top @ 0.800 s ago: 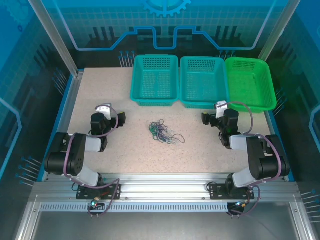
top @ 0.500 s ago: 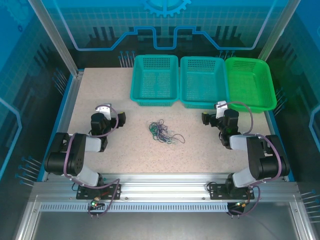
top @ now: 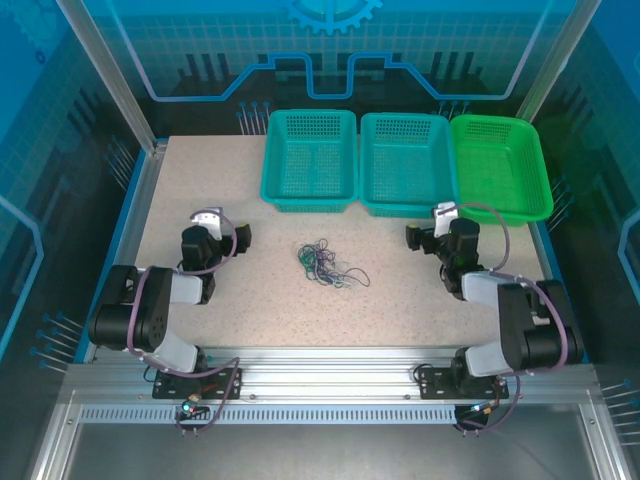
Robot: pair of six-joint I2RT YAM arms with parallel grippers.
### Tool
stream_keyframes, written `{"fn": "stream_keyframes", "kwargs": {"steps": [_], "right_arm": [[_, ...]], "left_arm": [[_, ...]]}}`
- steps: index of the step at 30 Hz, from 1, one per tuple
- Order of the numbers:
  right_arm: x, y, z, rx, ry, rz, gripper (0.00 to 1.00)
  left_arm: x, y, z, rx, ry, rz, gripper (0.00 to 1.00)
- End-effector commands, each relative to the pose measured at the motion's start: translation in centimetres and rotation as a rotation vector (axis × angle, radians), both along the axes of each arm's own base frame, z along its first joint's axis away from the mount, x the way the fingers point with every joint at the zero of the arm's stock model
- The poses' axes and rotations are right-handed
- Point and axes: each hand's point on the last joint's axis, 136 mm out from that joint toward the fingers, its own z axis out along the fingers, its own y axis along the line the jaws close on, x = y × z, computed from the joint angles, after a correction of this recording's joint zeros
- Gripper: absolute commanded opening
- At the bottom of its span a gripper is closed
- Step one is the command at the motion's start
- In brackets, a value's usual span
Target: Untangle the cables
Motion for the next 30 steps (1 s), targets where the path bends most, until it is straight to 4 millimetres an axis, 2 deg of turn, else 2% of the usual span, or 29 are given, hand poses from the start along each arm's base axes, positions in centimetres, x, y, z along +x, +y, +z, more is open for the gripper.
{"fn": "stream_keyframes", "kwargs": {"steps": [1, 4, 6, 9, 12, 14, 15, 18, 21, 23, 25, 27, 30], "right_arm": [[-1.4, -2.5, 4.2, 0.043, -0.079, -0.156, 1.0], [-3.3, -2.7, 6.5, 0.115, -0.049, -0.195, 1.0], [-4.5, -2.2, 7.7, 0.188, -0.011, -0.195, 1.0], [-6.4, -0.1, 9.4, 0.331, 0.06, -0.138, 1.0], [-8.0, 3.7, 10.6, 0.459, 0.152, -0.005, 1.0], [-8.8, 7.0, 10.4, 0.5, 0.222, 0.101, 1.0], [-9.2, 8.9, 10.0, 0.502, 0.267, 0.145, 1.0], [-10.4, 13.3, 7.8, 0.428, 0.405, 0.21, 1.0], [-10.9, 17.2, 5.2, 0.363, 0.515, 0.276, 1.0], [-10.9, 19.3, 3.3, 0.339, 0.578, 0.307, 1.0], [-11.0, 21.2, 1.3, 0.322, 0.636, 0.335, 1.0], [-11.1, 22.8, 0.0, 0.288, 0.666, 0.369, 0.99], [-10.4, 25.0, -1.1, 0.226, 0.668, 0.403, 0.96]], "left_arm": [[-0.9, 1.2, 2.4, 0.008, -0.11, 0.075, 0.99], [-2.1, 1.7, 4.3, 0.01, -0.154, 0.111, 0.99], [-3.0, 1.9, 6.4, 0.013, -0.193, 0.131, 0.99], [-4.3, 2.0, 9.3, -0.068, -0.204, 0.177, 0.99], [-5.3, 1.2, 11.5, -0.243, -0.143, 0.207, 0.99], [-5.7, -1.3, 12.4, -0.39, -0.085, 0.128, 0.99], [-5.8, -3.2, 12.8, -0.47, -0.041, 0.067, 0.99], [-6.5, -10.3, 13.3, -0.617, 0.083, -0.182, 0.99], [-8.1, -16.4, 11.9, -0.618, 0.234, -0.346, 0.99], [-9.1, -18.9, 10.3, -0.581, 0.342, -0.386, 0.96], [-9.7, -19.9, 7.7, -0.497, 0.451, -0.363, 0.91], [-9.7, -20.0, 5.3, -0.418, 0.537, -0.314, 0.83], [-9.0, -20.1, 2.6, -0.385, 0.633, -0.246, 0.74]]}}
